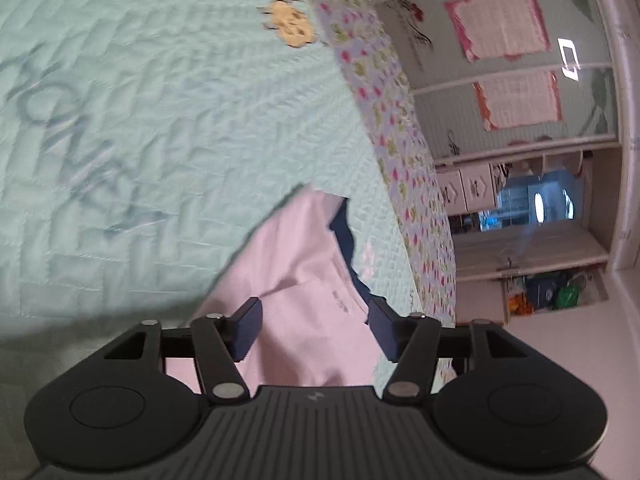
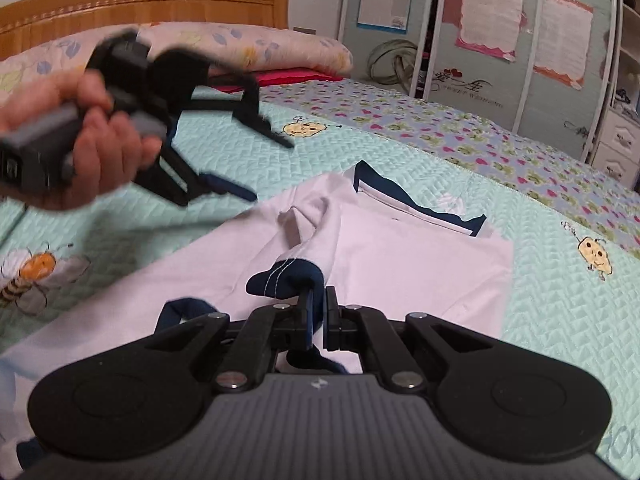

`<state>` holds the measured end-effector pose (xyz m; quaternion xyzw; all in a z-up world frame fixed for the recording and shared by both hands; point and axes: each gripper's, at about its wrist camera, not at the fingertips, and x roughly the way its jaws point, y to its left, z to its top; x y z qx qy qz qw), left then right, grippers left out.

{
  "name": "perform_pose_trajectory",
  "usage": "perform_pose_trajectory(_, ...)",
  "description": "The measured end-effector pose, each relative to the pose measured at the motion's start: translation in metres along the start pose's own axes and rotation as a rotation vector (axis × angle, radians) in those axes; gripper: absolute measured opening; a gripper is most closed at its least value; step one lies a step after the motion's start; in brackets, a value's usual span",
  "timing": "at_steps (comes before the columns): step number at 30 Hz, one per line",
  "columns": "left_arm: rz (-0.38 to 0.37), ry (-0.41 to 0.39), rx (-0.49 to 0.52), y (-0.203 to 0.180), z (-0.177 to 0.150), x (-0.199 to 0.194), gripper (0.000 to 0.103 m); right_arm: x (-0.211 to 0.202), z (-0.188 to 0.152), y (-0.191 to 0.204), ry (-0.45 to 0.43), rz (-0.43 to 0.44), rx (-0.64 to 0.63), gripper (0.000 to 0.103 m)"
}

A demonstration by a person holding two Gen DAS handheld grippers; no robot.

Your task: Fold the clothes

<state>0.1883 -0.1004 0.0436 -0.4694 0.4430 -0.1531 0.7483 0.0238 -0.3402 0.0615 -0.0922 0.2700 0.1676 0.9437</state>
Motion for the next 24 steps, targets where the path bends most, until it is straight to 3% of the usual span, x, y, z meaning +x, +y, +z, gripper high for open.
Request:
perform_pose_trajectory(5,0.133,0.098,0.083,-0.021,-0.005,0.038,0.063,-0.006,-0.002,-0.009,-0.028,-0.009,0.024,0.003)
perform_pose_trajectory(8,0.169,0.119,0.092,-0.026,-0.008,0.052,0.063,-0.010,0.000,-0.014,-0.062,-0.009,0.044,0.003)
perform_pose_trajectory(13,0.117,0.235,-0.056,-0.022,-0.014,0.080,0.063,-0.021,0.005,-0.023,-0.126,-0.003,0.076,0.003)
perform_pose_trajectory(16,0.072,0.279,-0.086,-0.023,-0.018,0.094,0.061,-0.025,0.004,-0.027,-0.138,-0.008,0.089,0.003)
perform_pose_trajectory(17,0.066,0.288,-0.092,-0.023,-0.020,0.097,0.055,-0.026,0.004,-0.028,-0.141,-0.010,0.094,0.003)
perform_pose_trajectory(18,0.064,0.291,-0.091,-0.024,-0.022,0.100,0.035,-0.027,0.003,-0.028,-0.142,-0.009,0.098,0.003)
perform_pose_trajectory(20,0.074,0.300,-0.079,-0.023,-0.023,0.101,0.012,-0.026,0.002,-0.026,-0.141,-0.011,0.098,0.003)
perform_pose_trajectory(24,0.008,0.266,0.058,-0.039,-0.016,0.086,0.004,-0.022,-0.001,-0.019,-0.125,0.001,0.094,0.003)
